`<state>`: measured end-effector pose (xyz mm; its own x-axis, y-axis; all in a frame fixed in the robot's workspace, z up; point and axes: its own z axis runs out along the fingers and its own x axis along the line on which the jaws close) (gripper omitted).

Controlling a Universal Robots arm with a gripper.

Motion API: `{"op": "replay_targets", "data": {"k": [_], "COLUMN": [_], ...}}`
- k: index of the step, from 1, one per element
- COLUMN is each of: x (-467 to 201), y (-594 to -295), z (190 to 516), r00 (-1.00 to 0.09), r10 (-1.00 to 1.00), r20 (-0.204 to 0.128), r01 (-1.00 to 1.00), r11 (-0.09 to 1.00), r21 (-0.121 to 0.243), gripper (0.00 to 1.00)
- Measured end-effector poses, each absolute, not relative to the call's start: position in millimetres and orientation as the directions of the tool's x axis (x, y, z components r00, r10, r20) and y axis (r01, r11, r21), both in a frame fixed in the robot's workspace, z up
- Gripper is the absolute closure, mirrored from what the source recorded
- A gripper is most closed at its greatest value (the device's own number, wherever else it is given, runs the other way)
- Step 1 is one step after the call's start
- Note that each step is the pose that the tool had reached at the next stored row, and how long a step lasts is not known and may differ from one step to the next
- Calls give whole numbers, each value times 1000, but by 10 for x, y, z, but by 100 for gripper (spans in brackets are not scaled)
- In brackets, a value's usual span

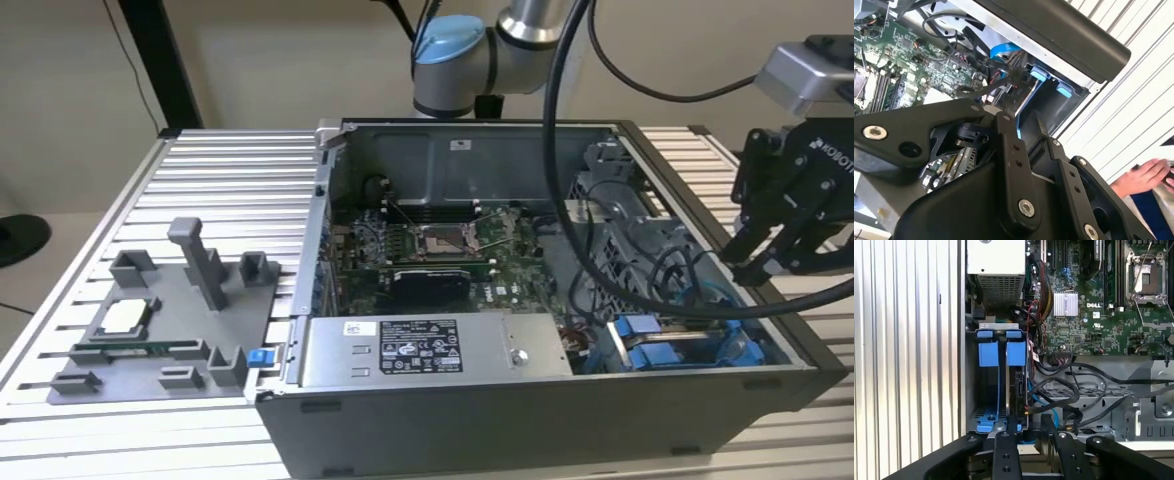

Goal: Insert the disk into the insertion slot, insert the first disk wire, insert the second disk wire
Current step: 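Insert the second disk wire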

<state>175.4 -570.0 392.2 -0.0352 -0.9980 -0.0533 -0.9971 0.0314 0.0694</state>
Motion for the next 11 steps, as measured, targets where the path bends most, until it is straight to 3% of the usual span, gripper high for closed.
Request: {"op": "replay_targets", "data": {"k": [11], "x": [1864], "y": [-5699], "z": [3922], "r00": [-35], "r10": [-998], "r20": [-53], "r01": [-997], "r11": [31], "r21": [69], "gripper": [0]}}
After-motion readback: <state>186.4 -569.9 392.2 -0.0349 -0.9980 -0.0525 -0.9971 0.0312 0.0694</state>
